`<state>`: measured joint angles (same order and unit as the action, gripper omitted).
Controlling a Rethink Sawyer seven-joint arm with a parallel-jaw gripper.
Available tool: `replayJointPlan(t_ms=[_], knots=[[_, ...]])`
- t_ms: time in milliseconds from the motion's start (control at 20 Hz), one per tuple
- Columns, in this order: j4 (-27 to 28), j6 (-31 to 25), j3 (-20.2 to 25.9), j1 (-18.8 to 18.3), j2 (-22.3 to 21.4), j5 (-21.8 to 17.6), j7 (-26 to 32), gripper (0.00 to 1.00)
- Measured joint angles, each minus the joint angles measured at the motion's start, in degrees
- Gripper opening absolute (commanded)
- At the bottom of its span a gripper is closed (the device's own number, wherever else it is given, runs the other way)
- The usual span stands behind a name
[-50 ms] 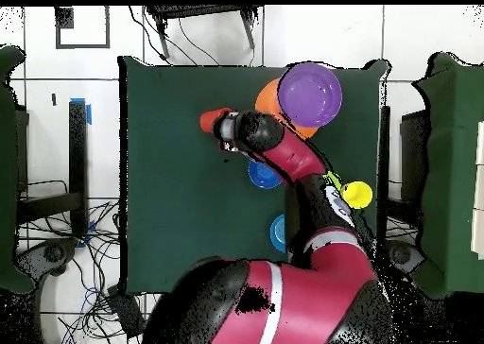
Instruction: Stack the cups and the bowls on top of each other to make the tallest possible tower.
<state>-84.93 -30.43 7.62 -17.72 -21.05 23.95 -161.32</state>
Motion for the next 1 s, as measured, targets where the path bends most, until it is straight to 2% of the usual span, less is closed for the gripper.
replayJointPlan(t_ms=[400,500,700,1000], knots=[[-1.93,0.1,-2.16,6.16,-2.89,-0.02,0.0,0.0],[-2.05,0.1,-4.21,9.46,-4.13,-0.07,0.0,0.0],[-2.51,0.1,-6.23,12.64,-5.64,-0.62,0.0,0.0],[-5.45,0.09,-11.69,18.87,-8.63,-3.26,0.0,0.0]])
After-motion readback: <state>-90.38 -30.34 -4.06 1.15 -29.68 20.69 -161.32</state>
